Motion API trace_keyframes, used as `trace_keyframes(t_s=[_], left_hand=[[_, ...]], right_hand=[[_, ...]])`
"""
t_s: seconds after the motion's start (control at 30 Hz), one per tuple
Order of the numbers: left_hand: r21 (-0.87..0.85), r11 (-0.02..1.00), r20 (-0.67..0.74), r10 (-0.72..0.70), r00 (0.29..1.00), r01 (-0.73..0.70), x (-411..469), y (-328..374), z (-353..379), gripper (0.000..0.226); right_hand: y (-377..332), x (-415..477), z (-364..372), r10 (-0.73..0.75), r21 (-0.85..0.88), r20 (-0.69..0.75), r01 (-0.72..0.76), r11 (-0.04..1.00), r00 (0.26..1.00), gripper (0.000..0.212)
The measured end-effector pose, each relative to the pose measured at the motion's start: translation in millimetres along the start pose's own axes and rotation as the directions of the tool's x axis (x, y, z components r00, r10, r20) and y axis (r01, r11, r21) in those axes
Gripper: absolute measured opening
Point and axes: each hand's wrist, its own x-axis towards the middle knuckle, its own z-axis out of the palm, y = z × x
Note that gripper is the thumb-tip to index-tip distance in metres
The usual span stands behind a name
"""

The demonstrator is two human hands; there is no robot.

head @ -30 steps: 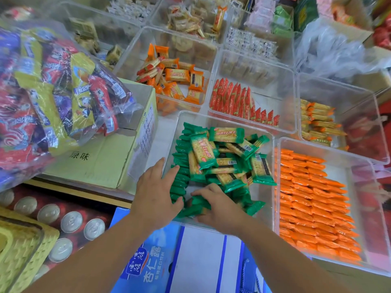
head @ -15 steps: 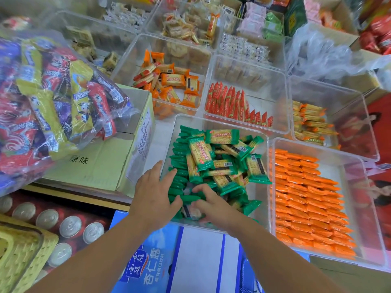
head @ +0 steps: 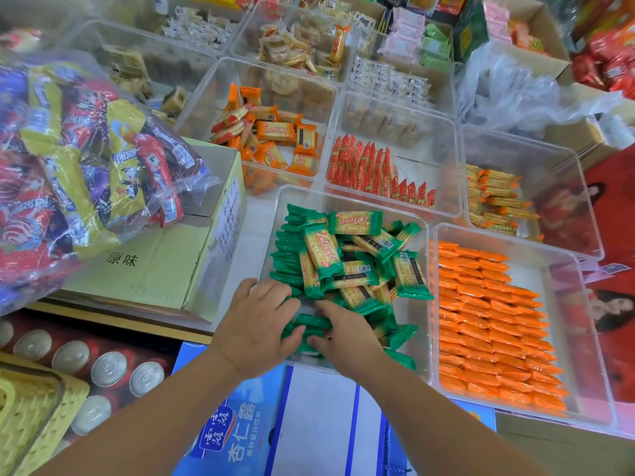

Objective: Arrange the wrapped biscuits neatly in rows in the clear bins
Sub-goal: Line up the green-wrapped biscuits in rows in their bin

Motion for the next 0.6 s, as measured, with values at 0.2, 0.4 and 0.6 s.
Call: trace_keyframes(t_s=[0.2,0.4,0.6], left_hand=[[-0.072,0.988,0.293,-0.107,0.950,0.134,10.5,25.4,-0.7,0.056],[-0.008,0.997,0.377,-0.067,0.924,0.076,5.6,26.7,7.6,0.072],[0.008,1.000,0.385,-0.031,0.922,0.031,6.8,25.5,8.9,0.069]], right_hand=[[-2.0,-0.6,-10.5,-0.110,0.099,0.140,0.097,0.990,0.984,0.054],[27.8,-9.4,-34.5,0.051,0.197,-0.009,-0.049,0.979,0.999,0.045],[24.9,-8.2,-27.6,-0.155,-0.401,-0.034,0.128,0.907,0.987,0.049]])
